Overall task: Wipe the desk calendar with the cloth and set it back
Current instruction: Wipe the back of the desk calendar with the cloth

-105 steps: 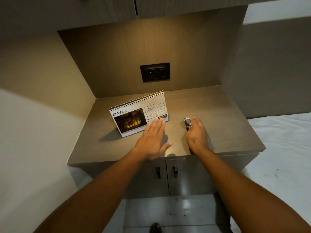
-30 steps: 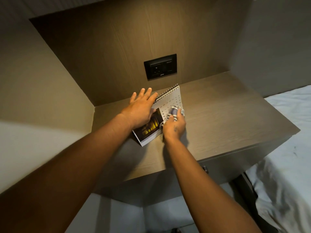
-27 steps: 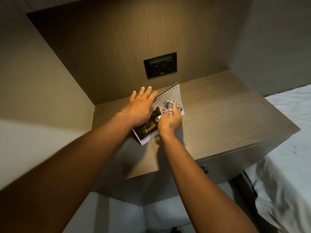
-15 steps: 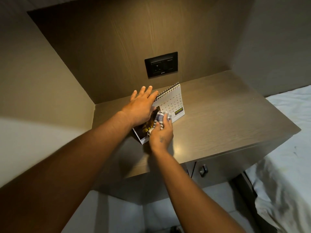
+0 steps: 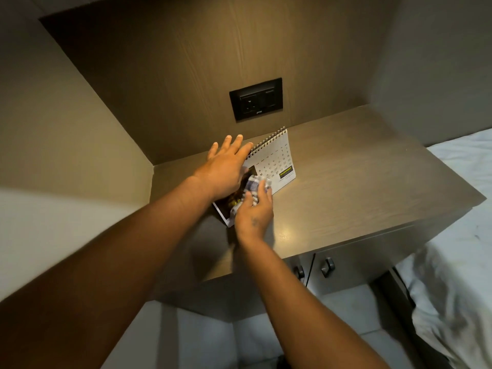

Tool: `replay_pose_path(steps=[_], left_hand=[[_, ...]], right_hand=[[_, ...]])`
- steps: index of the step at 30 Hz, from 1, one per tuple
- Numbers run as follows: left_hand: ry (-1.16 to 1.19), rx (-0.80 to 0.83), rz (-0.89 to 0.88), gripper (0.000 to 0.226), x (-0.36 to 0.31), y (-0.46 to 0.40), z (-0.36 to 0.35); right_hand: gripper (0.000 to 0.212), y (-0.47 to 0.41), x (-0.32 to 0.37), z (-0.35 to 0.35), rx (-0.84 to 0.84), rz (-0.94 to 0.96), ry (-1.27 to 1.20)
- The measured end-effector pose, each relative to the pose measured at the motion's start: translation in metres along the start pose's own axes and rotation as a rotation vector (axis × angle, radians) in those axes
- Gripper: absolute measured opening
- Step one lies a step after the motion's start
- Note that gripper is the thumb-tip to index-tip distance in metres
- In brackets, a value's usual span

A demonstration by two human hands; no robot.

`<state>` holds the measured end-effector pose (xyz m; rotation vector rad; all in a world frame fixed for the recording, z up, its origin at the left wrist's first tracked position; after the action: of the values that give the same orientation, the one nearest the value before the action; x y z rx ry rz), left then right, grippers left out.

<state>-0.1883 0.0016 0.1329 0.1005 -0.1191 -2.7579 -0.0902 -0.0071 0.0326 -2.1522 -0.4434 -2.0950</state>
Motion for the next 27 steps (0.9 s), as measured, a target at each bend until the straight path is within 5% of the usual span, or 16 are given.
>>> replay_pose_path(steps=[6, 14, 21, 27], left_hand=[[0.009, 0.004, 0.019, 0.066, -0.002, 0.000, 0.002], [0.001, -0.004, 0.003, 0.067, 0.000, 0.002, 0.002], [0.020, -0.002, 0.024, 0.067, -0.002, 0.000, 0.002], [0.015, 0.005, -0.003, 0.066, -0.001, 0.001, 0.003]], right_hand=[[0.052, -0.085, 0.027, 0.031, -0.116, -0.138, 0.011], [0.052, -0.002, -0.002, -0.001, -0.017, -0.054, 0.005], [0.049, -0.094, 0.031, 0.032, -0.148, -0.140, 0.001], [0.046, -0.013, -0.005, 0.010, -0.028, -0.080, 0.020]])
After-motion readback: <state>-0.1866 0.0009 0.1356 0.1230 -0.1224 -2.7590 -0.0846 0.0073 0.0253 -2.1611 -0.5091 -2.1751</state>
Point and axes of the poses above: each hand's wrist, its own y-axis away from the middle knuckle, its own z-axis out of the back of the hand, x = y × z, the point moved 3 cm from there along -y, towards the middle knuckle, and after that the axes turned 2 degrees about x, right-handed, at the moved point
